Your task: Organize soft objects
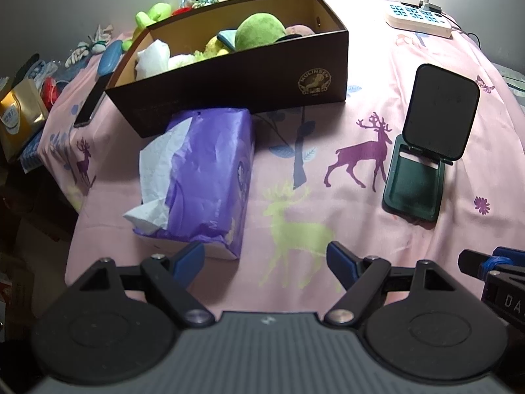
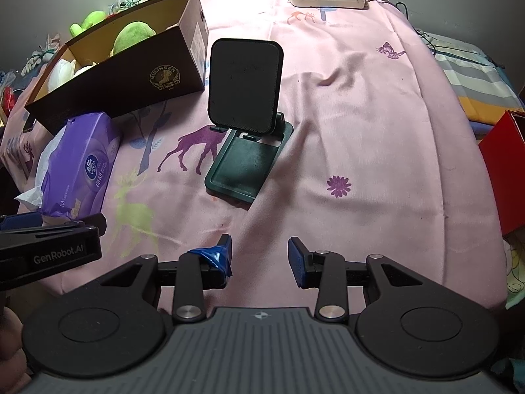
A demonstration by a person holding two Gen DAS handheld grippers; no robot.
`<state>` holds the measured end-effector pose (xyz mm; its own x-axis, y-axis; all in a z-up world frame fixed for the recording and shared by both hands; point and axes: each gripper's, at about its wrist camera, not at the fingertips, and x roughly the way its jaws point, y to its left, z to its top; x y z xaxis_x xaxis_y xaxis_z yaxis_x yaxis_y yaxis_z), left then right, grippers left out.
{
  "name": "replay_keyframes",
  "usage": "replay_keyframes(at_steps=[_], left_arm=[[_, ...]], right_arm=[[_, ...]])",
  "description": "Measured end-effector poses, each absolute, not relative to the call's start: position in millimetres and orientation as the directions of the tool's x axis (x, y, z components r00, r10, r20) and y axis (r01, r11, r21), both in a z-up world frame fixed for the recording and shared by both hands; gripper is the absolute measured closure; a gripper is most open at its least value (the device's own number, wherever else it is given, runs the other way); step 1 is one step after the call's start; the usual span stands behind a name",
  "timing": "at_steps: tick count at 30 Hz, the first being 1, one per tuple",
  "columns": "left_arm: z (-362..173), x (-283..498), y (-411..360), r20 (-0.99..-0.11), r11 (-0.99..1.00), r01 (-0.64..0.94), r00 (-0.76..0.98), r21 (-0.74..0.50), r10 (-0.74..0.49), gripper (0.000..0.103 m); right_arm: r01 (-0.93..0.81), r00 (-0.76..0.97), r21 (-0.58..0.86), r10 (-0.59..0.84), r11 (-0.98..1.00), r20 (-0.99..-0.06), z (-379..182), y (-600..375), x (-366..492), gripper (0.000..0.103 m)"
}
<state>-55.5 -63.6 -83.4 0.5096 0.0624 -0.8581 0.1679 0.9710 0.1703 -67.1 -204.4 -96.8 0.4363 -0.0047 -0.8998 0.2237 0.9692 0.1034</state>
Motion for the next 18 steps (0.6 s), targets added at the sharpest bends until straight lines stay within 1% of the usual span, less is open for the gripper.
replay_keyframes(at_steps=[18], left_arm=[[-76.7, -51.7, -64.0, -0.848, 0.973, 0.168, 0.527, 0.16, 0.049, 0.023]], right_arm=[[0.221, 0.462, 0.101, -0.013, 0.97, -0.887, -88.6, -204.8, -64.3, 0.082]])
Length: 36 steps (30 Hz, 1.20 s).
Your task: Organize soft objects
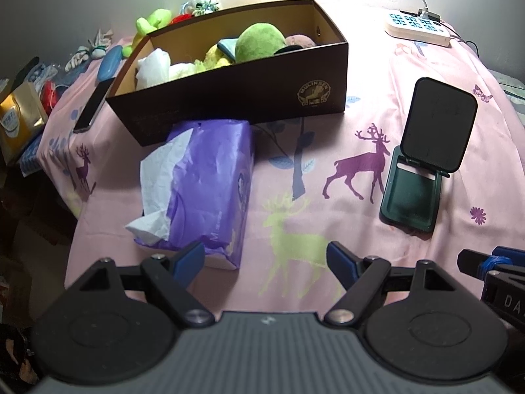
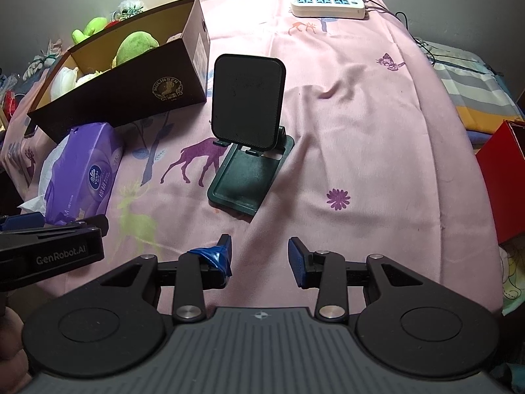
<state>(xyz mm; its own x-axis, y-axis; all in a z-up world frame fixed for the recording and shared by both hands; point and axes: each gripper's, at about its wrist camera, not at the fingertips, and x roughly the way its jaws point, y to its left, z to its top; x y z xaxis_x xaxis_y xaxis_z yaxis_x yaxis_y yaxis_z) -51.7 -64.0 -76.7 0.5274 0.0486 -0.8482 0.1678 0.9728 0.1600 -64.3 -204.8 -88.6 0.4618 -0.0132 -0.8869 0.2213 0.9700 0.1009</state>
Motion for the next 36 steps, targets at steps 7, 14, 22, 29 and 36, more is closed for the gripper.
replay_keyframes(at_steps=[7, 14, 22, 29, 36], left_arm=[[-74.1, -51.6, -63.8, -0.843, 0.973, 0.168, 0.536, 0.159, 0.046, 0.023], [-72.6, -52.3, -64.8, -0.839, 0.972, 0.169, 0.542, 0.162, 0.046, 0.023], [-72.4, -54.0, -65.8, -0.837, 0.972, 0.17, 0.546, 0.164, 0.046, 0.023], [-72.9, -55.1, -66.3, -0.838, 0.972, 0.168, 0.544, 0.165, 0.048, 0.023], [-73.0, -55.4, -65.1, -0.838, 0.973, 0.164, 0.544, 0.164, 0.049, 0.023]], right_arm=[[0.224, 0.483, 0.114, -0.008, 0.968, -0.876, -84.9, -206.3, -64.6, 0.082], [0.219, 0.492, 0.126, 0.002, 0.968, -0.871, -83.7, -207.5, -66.2, 0.082], [0.221, 0.494, 0.131, 0.005, 0.966, -0.87, -83.2, -208.9, -68.0, 0.082], [0.219, 0.494, 0.134, 0.009, 0.966, -0.87, -83.4, -209.1, -69.9, 0.082], [0.214, 0.499, 0.144, 0.019, 0.966, -0.866, -83.2, -209.0, -71.1, 0.082]])
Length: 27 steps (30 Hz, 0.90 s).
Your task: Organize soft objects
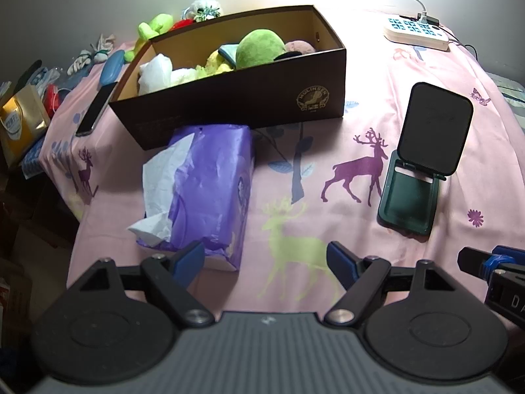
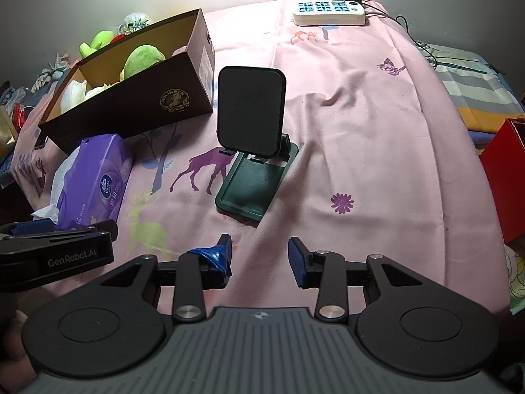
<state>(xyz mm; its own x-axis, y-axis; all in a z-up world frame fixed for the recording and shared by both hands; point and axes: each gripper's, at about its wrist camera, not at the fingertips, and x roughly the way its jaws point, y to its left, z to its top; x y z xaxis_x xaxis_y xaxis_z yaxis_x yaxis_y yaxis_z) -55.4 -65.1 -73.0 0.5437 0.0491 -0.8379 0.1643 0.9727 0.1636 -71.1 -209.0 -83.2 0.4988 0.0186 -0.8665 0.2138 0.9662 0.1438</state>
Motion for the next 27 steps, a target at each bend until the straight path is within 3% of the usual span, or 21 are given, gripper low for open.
replay_keyframes(at_steps=[27], left_arm=[[-74.2, -52.7, -59.5, -0.842, 0.977, 0.143, 0.537, 0.158, 0.058, 0.023]], right_arm=[[0.204, 0.503, 0.153, 0.031, 0.967, -0.864, -84.0, -205.9, -69.0, 0.082]])
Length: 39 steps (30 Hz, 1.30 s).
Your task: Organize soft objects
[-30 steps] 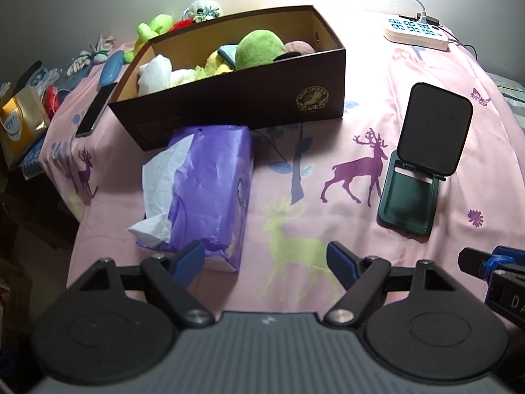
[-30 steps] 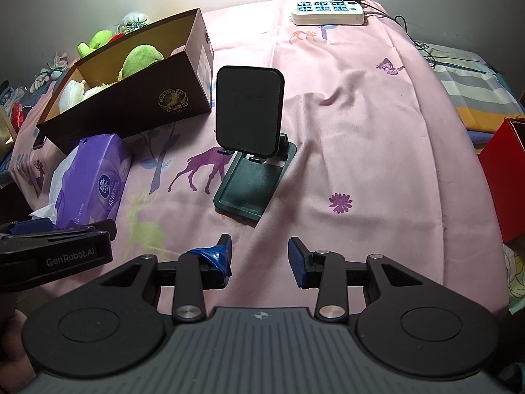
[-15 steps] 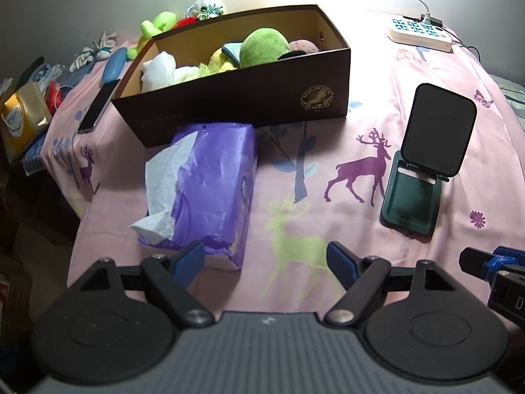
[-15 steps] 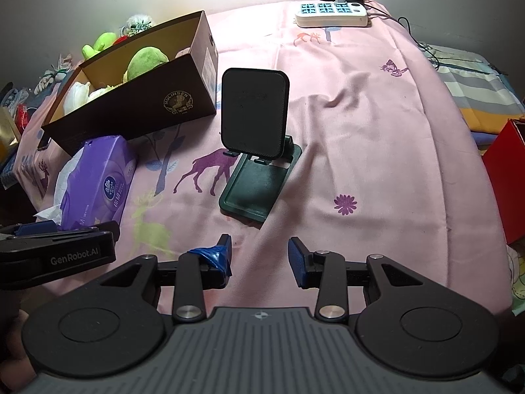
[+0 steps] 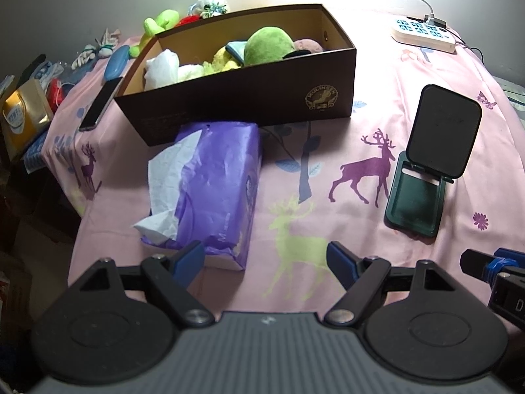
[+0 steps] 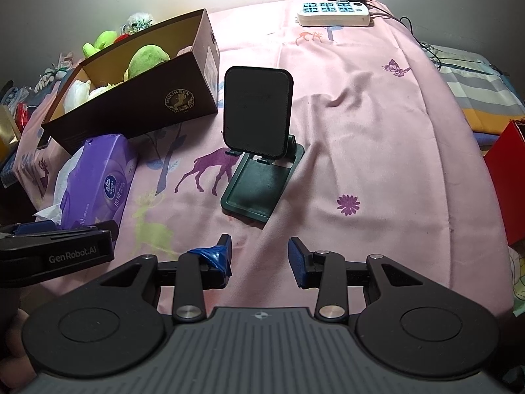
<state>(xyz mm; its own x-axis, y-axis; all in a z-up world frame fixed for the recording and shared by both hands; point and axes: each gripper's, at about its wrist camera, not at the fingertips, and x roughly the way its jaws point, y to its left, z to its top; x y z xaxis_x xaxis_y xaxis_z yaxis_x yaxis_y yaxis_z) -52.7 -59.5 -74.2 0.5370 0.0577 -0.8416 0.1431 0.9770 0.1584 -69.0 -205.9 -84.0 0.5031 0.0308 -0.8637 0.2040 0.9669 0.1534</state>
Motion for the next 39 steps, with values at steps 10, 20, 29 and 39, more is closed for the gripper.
replay_keyframes(at_steps=[10, 20, 29, 39], left_arm=[[-77.3, -50.6, -58.9, -0.849, 0.977, 0.147, 0.525, 0.156, 0.057, 0.023], [-78.2, -49.7, -59.4, -0.851, 0.977, 0.149, 0.522, 0.155, 0.056, 0.023], [-77.7, -49.4, -60.9, -0.848, 0.976, 0.15, 0.526, 0.159, 0.057, 0.023], [-77.8, -49.7, -61.2, -0.848, 0.976, 0.151, 0.527, 0.159, 0.057, 0.023]], right_arm=[[0.2, 0.508, 0.164, 0.041, 0.966, -0.86, -84.0, -205.2, -67.5, 0.082], [0.201, 0.509, 0.164, 0.04, 0.966, -0.86, -84.2, -205.0, -67.3, 0.082], [0.201, 0.509, 0.163, 0.039, 0.966, -0.86, -84.2, -205.3, -67.4, 0.082], [0.209, 0.506, 0.166, 0.039, 0.964, -0.862, -85.6, -207.5, -67.4, 0.082]])
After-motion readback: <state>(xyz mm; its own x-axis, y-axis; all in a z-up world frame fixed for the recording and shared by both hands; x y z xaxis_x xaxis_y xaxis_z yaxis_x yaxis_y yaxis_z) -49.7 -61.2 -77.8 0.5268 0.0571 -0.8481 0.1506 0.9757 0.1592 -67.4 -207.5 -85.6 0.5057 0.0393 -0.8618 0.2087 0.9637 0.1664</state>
